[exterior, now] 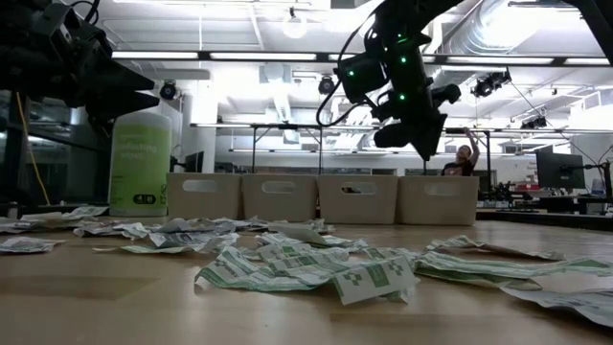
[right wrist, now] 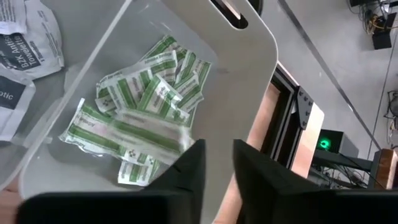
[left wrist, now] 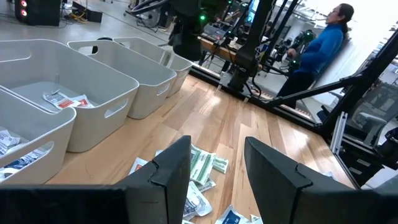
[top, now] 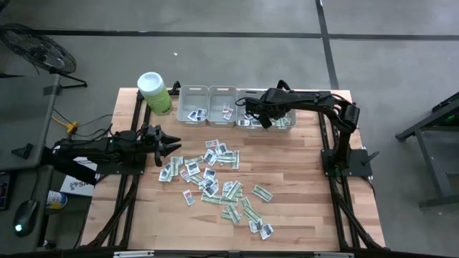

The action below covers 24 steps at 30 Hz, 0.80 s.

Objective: Pick & Place First Aid Supplies
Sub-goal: Put the bandage into the right gray bin

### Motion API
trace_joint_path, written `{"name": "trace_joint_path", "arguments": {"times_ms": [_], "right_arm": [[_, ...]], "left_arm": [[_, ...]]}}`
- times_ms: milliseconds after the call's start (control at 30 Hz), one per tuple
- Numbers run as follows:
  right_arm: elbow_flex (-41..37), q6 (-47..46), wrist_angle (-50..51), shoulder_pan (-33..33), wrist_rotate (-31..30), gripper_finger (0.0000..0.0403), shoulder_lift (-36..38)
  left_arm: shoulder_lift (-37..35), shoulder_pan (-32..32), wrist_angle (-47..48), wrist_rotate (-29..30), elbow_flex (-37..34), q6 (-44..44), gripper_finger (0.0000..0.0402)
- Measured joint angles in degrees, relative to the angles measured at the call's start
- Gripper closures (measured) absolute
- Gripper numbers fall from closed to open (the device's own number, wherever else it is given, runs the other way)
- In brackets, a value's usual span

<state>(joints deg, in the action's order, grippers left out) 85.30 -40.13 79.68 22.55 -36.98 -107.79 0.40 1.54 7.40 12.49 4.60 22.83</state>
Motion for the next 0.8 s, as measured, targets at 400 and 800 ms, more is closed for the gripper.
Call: {"name": "trace_joint_path", "arguments": {"times_ms": [400,800], "right_arm": [[0.2,-0.8,1.5,-0.8,3.7,0.0219,5.8],[-0.4,15.4,-13.5,-14.7,10.2,0.0238,15.0]], "left_arm": [[0.0,0.0,0.0,0.0,0.0,0.0,0.0252],[0.0,0.0,0.0,0.0,0.0,0.0,0.0252]]}}
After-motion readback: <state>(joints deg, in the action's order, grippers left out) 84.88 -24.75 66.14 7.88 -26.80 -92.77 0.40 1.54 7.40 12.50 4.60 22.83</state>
